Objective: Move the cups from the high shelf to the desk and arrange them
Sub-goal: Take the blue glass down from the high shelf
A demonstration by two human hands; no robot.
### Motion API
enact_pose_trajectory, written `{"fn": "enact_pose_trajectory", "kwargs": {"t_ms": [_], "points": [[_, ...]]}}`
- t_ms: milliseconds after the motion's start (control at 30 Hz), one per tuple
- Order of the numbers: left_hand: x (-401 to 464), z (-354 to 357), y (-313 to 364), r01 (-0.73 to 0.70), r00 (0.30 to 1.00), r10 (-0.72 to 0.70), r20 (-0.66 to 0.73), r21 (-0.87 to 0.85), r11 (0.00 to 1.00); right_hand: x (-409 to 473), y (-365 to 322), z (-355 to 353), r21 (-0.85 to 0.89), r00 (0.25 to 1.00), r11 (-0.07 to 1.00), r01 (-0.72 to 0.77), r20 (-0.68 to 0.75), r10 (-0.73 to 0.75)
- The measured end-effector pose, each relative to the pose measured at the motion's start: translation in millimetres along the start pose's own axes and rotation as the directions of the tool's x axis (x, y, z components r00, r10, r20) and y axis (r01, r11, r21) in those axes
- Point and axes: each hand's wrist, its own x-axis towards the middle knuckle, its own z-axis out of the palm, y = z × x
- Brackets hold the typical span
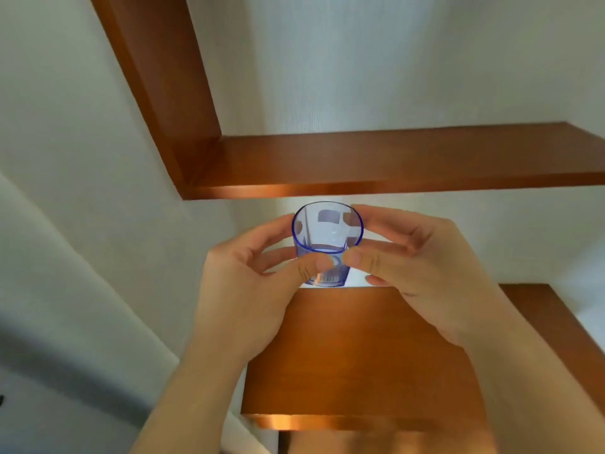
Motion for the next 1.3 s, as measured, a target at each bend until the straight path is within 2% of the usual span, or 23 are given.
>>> {"fn": "enact_pose_trajectory", "kwargs": {"t_ms": [67, 333, 467, 733, 900, 1000, 1300], "points": [[-8.5, 4.5, -17.3, 0.028, 0.999, -0.028, 0.025, -0.009, 1.0, -9.3, 17.5, 0.5, 0.071, 1.0, 0.997, -0.019, 0.012, 0.018], [-39.1, 36.5, -73.9, 0.098, 0.994, -0.093, 0.061, -0.088, 0.991, -26.9, 94.9, -7.1, -0.009, 0.981, 0.981, -0.193, 0.017, 0.193], [-47.9, 54.2, -103.2, 0.089, 0.996, -0.086, 0.029, -0.095, 0.992, -31.9, 127.4, -16.0, -0.049, 0.979, 0.978, -0.201, 0.027, 0.202], [-76.5, 86.5, -162.0, 0.089, 0.996, -0.09, -0.001, -0.132, 0.987, -55.0, 185.1, -31.1, 0.003, 0.974, 0.979, -0.205, 0.103, 0.203], [-98.2, 103.5, -186.8, 0.088, 0.995, -0.095, -0.042, -0.142, 0.986, -69.7, 220.5, -29.2, -0.152, 0.961, 0.957, -0.246, 0.087, 0.261], [-108.4, 111.8, -202.6, 0.11, 0.991, -0.117, -0.058, -0.119, 0.987, -76.8, 240.5, -24.5, -0.178, 0.947, 0.94, -0.291, 0.085, 0.309], [-127.9, 119.2, -246.1, 0.198, 0.978, -0.204, -0.039, -0.126, 0.972, -91.7, 290.8, -18.3, -0.243, 0.941, 0.923, -0.3, 0.087, 0.328]]}}
